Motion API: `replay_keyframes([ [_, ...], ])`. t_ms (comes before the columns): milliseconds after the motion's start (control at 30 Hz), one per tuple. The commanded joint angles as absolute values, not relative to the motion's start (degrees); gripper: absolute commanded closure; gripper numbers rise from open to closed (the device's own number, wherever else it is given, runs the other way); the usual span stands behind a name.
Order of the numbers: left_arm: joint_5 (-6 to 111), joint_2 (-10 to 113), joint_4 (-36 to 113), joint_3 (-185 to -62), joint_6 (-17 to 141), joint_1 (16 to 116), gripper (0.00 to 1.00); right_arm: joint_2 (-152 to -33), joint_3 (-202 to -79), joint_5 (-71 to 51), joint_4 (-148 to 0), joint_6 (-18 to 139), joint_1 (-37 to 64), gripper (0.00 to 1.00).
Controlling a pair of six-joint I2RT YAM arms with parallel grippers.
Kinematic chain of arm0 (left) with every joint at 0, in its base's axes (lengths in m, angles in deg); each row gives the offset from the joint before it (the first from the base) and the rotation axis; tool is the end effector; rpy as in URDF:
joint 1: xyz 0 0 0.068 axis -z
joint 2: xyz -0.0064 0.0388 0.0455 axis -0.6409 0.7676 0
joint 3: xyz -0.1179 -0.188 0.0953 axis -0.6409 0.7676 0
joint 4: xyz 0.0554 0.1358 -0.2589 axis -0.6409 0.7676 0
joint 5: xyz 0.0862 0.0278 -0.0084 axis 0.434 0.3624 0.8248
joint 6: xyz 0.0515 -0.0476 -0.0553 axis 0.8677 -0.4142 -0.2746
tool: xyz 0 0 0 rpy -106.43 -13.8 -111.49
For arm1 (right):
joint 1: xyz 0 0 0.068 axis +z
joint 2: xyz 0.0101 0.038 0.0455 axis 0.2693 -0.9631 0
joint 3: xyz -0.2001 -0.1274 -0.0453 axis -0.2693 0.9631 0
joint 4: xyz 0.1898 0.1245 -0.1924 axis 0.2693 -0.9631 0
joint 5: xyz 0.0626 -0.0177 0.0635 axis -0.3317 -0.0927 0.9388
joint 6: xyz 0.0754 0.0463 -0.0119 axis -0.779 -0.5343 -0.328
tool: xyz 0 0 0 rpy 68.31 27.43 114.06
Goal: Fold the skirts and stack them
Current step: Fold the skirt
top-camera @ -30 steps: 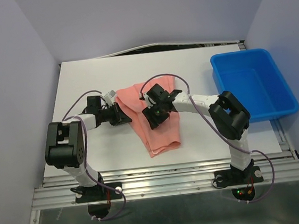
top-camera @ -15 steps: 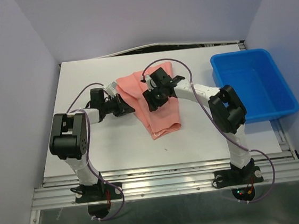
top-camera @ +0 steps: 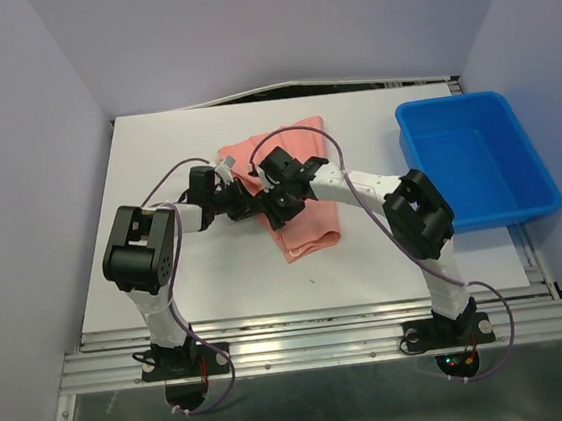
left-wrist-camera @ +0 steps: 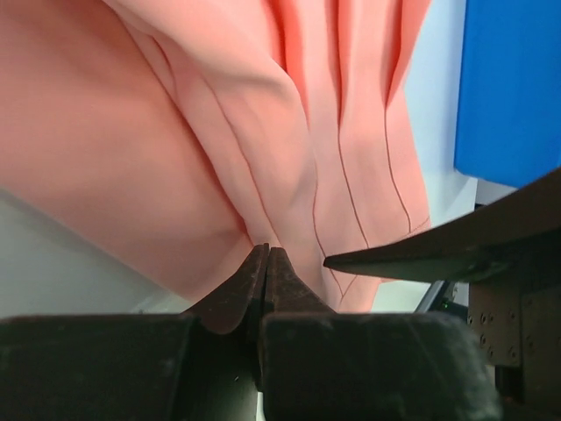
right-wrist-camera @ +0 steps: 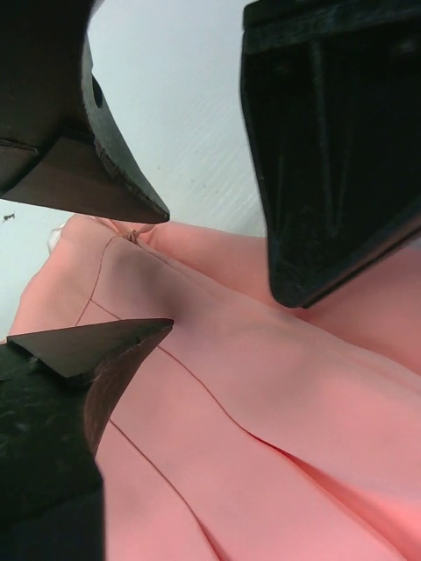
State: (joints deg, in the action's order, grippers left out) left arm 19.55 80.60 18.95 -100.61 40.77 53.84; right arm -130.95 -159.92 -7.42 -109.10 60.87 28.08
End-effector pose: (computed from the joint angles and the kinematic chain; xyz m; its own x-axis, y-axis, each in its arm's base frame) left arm 0.3770 -0.1481 0.0647 -0.8363 -0.2091 -0.5068 0.3156 0.5723 -0.7569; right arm 0.3467 0.3510 0.1193 -0.7042 -0.5231 -0.4801 -0.6711 0.7112 0.2094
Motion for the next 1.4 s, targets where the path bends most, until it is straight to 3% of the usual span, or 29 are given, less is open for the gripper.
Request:
replay_keyframes([
  [0,22.3,80.4,17.9,-101.3,40.1,53.8,0.96,-131.7,-158.9,-14.0,-109.9,59.9,29.5,0.47],
  [200,23.8,82.0,19.3,-102.0,40.6,54.1,0.96,-133.4,-158.9,-17.0,-110.8,60.3,30.5,0.48],
  [400,25.3,82.6,19.7,-101.3,41.2,54.2,0.97,-134.3,-159.1,-19.2,-110.8,60.3,30.5,0.65],
  [467,25.4,82.6,19.8,-101.3,41.3,54.2,0.98,-134.1,-159.5,-19.1,-110.9,60.3,30.5,0.76],
  [633,26.8,83.3,20.7,-101.7,42.1,54.2,1.00,-133.0,-162.4,-16.3,-114.0,61.0,30.5,0.91],
  [767,27.6,83.4,21.2,-101.8,42.4,54.2,1.00,-131.0,-163.0,-14.3,-115.9,61.4,30.5,0.99],
  [1367,28.2,84.1,22.0,-102.5,42.8,54.2,1.00,-126.2,-160.3,-5.9,-115.9,60.4,31.0,0.99],
])
